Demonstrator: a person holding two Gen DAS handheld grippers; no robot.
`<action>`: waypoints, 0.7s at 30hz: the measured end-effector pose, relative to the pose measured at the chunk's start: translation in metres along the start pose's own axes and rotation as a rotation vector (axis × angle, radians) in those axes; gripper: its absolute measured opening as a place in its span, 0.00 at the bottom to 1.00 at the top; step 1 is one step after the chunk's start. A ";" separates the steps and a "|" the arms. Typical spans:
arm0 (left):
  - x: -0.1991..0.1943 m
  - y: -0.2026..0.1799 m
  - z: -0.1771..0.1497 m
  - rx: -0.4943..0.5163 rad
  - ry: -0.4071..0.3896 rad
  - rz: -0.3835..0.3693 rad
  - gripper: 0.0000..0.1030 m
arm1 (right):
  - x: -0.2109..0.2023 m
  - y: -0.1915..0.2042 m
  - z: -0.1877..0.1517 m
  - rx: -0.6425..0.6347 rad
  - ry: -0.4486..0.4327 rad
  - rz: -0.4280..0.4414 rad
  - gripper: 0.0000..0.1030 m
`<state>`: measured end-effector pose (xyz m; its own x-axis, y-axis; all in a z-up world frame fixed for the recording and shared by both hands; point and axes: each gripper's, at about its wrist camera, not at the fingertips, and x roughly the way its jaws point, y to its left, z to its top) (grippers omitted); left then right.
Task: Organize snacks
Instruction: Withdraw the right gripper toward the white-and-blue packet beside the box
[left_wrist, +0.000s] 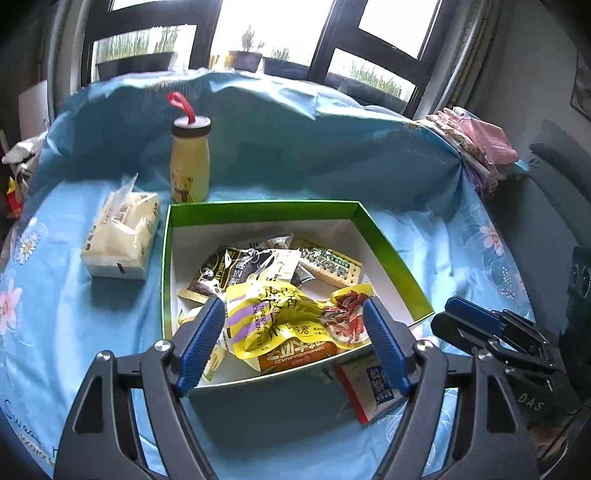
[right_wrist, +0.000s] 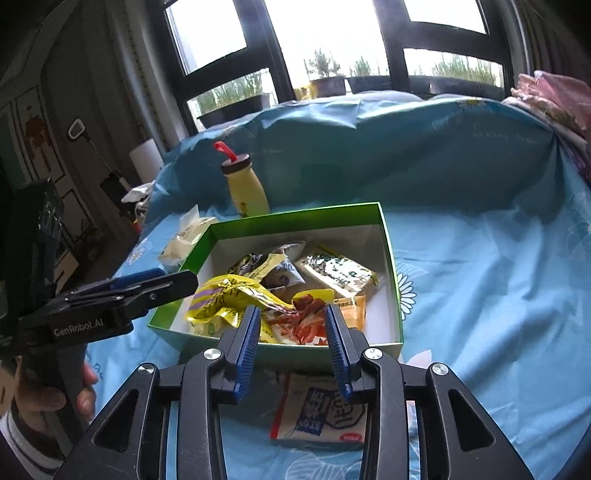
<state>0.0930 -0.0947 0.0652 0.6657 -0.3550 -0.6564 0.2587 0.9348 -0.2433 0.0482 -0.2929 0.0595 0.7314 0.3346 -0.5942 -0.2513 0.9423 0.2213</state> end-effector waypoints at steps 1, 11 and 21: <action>-0.003 -0.002 -0.001 0.003 -0.002 0.005 0.75 | -0.003 0.000 -0.001 0.003 -0.002 0.005 0.39; -0.026 -0.020 -0.019 0.039 -0.030 0.086 0.92 | -0.021 -0.004 -0.015 0.023 -0.002 0.000 0.44; -0.031 -0.029 -0.051 -0.004 0.054 0.013 1.00 | -0.029 -0.023 -0.042 0.105 0.057 0.009 0.61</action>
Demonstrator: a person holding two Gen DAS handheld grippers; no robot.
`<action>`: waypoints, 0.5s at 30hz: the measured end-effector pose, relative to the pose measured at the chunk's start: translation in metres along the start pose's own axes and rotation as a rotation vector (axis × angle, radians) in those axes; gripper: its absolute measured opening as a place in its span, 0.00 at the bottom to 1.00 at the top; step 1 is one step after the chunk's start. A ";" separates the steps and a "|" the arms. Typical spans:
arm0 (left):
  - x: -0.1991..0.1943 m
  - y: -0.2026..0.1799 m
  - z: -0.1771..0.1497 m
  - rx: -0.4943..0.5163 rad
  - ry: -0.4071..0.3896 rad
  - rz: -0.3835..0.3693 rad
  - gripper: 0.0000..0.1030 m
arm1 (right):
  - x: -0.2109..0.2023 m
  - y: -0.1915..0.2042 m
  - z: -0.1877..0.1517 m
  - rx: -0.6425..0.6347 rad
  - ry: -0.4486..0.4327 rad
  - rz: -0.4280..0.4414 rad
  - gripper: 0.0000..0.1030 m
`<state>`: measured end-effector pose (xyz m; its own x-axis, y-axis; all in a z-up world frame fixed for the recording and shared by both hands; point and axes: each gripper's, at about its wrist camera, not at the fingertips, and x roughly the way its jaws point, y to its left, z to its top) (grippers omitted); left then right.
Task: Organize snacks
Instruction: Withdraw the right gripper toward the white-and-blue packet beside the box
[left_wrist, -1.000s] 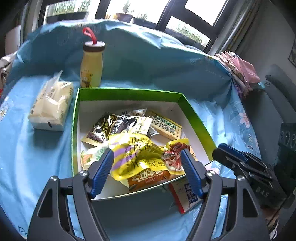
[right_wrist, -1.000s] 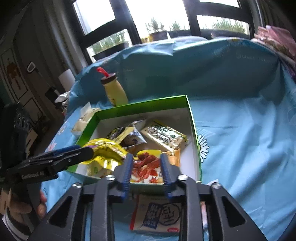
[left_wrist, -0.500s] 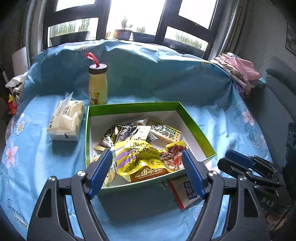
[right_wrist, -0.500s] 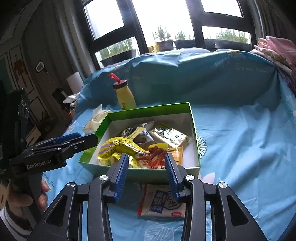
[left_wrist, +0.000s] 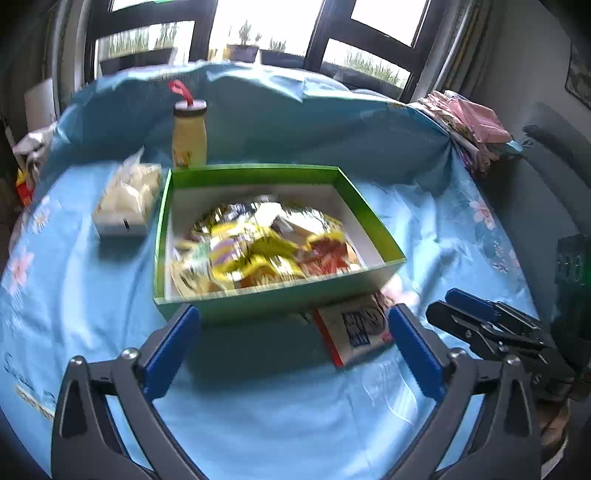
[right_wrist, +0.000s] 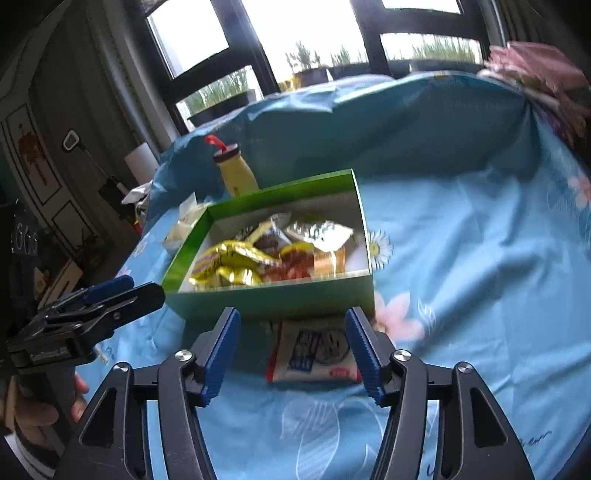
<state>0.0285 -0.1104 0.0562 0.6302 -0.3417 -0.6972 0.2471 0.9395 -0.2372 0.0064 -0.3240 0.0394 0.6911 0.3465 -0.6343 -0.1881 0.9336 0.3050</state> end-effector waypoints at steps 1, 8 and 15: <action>0.001 0.000 -0.004 -0.005 0.011 -0.009 1.00 | -0.001 -0.004 -0.003 0.012 0.004 -0.001 0.61; 0.017 0.005 -0.023 -0.079 0.096 -0.072 1.00 | 0.000 -0.029 -0.021 0.099 0.036 0.021 0.61; 0.042 0.016 -0.032 -0.249 0.215 -0.277 1.00 | 0.011 -0.050 -0.032 0.186 0.076 0.083 0.61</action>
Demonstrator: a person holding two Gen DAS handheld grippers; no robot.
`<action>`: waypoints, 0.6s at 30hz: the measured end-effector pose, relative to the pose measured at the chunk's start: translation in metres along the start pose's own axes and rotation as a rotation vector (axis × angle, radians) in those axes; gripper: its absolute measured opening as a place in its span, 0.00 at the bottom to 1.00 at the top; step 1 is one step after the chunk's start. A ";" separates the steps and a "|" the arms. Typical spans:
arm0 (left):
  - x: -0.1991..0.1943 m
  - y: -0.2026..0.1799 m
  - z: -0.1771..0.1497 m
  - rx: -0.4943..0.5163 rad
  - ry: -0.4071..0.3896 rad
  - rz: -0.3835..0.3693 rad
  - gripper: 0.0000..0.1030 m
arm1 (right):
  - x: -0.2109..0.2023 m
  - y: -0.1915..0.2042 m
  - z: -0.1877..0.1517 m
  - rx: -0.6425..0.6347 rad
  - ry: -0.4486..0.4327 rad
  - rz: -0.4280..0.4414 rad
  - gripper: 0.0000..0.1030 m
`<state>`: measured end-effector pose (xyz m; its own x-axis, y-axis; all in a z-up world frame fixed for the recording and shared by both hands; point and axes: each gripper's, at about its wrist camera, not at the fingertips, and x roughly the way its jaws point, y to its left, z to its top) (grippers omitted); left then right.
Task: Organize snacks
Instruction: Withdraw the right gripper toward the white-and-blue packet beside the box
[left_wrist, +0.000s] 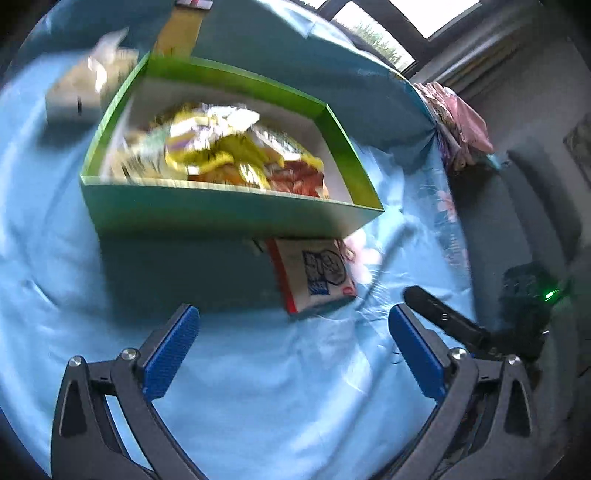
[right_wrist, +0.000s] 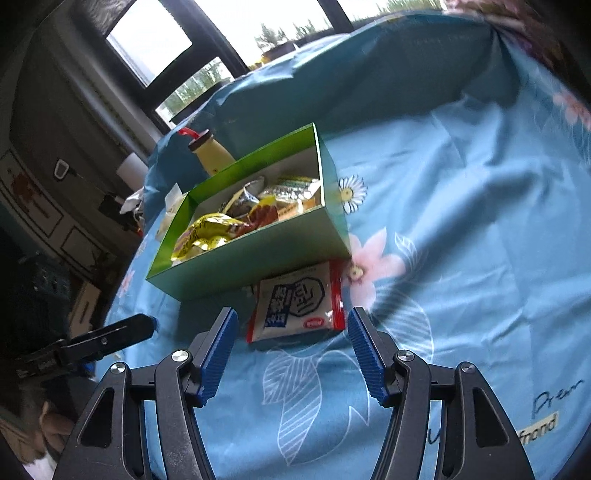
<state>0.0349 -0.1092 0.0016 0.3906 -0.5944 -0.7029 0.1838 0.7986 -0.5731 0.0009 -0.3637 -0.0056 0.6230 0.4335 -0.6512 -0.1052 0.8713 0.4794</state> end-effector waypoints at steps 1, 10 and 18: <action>0.002 0.002 0.001 -0.022 0.012 -0.024 1.00 | 0.003 -0.003 0.000 0.012 0.003 0.001 0.61; 0.024 -0.002 0.011 -0.089 0.080 -0.130 1.00 | 0.028 -0.019 0.003 0.054 0.045 0.039 0.61; 0.049 -0.006 0.016 -0.090 0.124 -0.164 0.98 | 0.045 -0.021 0.008 0.023 0.068 0.059 0.61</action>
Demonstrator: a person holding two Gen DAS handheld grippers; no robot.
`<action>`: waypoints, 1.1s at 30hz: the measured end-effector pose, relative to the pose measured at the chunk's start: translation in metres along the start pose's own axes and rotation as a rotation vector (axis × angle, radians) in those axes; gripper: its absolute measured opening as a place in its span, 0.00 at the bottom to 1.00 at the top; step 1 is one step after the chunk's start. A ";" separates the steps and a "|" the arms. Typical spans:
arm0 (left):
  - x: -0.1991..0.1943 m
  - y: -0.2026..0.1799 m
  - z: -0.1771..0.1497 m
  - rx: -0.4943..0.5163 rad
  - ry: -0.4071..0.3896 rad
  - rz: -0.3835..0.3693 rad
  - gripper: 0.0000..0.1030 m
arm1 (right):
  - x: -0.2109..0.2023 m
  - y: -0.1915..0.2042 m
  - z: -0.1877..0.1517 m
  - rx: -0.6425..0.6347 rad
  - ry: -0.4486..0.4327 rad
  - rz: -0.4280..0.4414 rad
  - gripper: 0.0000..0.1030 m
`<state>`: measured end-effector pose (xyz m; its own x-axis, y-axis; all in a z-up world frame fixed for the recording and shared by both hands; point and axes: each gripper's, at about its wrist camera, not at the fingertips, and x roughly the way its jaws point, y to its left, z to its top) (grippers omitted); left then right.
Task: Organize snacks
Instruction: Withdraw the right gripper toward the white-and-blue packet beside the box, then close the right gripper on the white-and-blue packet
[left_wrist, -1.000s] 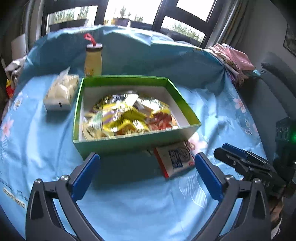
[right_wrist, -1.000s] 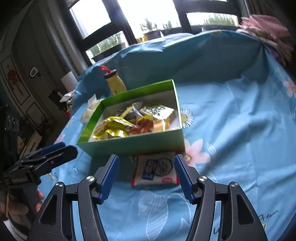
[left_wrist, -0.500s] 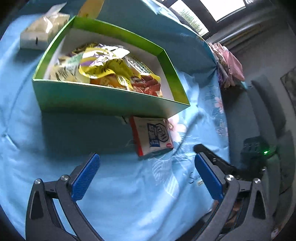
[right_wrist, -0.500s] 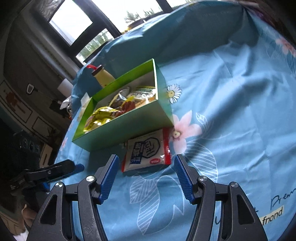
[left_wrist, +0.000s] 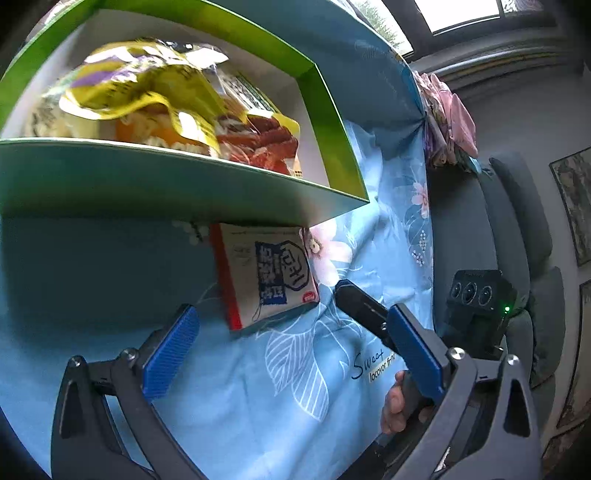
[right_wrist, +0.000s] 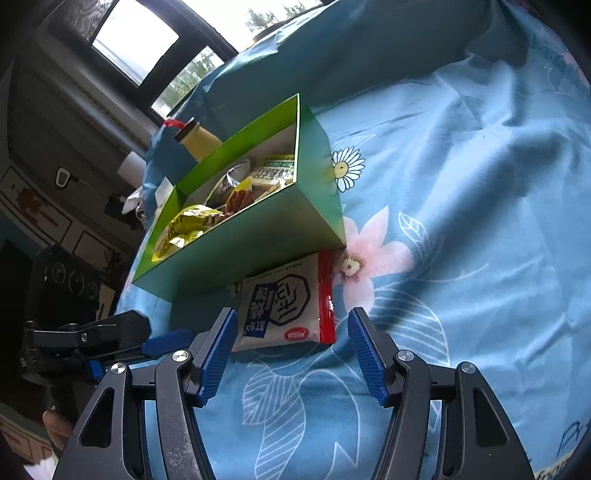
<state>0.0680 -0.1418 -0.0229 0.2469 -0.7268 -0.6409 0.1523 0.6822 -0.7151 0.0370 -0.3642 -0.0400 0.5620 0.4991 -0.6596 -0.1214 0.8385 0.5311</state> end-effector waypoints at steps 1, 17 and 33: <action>0.003 0.000 0.001 0.000 0.001 0.001 0.98 | 0.002 0.000 0.001 -0.005 0.004 0.003 0.61; 0.020 0.014 0.009 -0.023 0.018 -0.034 0.77 | 0.022 -0.008 0.003 -0.015 0.026 0.042 0.57; 0.025 0.022 0.006 -0.026 0.037 0.015 0.19 | 0.023 -0.010 -0.002 -0.011 0.014 0.037 0.22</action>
<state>0.0828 -0.1444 -0.0525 0.2136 -0.7192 -0.6611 0.1236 0.6912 -0.7120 0.0495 -0.3609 -0.0618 0.5451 0.5331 -0.6470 -0.1512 0.8216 0.5496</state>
